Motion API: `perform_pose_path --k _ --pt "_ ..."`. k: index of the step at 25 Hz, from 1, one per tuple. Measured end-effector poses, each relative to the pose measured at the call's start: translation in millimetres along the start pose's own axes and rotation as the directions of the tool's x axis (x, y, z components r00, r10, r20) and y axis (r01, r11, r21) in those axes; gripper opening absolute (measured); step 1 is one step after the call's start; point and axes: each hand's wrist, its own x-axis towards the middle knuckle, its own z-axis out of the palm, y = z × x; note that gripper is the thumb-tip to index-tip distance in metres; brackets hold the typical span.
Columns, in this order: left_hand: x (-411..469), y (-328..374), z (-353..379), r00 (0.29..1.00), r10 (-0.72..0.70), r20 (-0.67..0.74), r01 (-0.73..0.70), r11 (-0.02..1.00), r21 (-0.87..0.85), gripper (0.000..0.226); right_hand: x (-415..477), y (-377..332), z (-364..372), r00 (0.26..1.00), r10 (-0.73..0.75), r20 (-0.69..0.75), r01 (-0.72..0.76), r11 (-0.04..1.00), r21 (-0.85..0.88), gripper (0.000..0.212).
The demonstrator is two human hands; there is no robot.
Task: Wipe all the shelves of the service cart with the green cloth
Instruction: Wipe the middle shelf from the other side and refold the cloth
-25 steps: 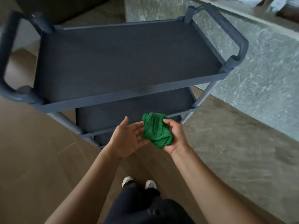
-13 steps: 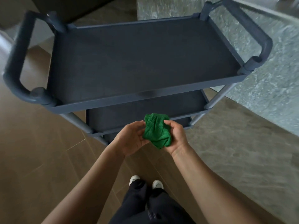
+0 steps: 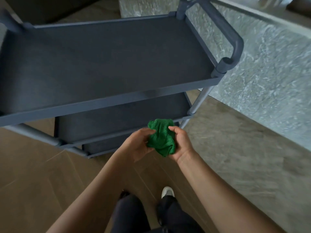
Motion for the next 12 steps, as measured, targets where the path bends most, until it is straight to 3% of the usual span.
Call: perform_pose_path --k 5,12 --pt "44.7 -26.4 36.1 0.999 0.015 -0.042 -0.014 1.0 0.028 0.036 27.3 -34.5 -47.8 1.0 0.018 -0.003 -0.018 0.998 -0.052 0.033" --pt "136.8 -25.6 25.3 0.998 0.037 -0.047 -0.033 0.996 0.085 0.025 120.2 -41.1 -78.1 1.0 0.002 0.011 -0.002 1.0 0.011 0.029"
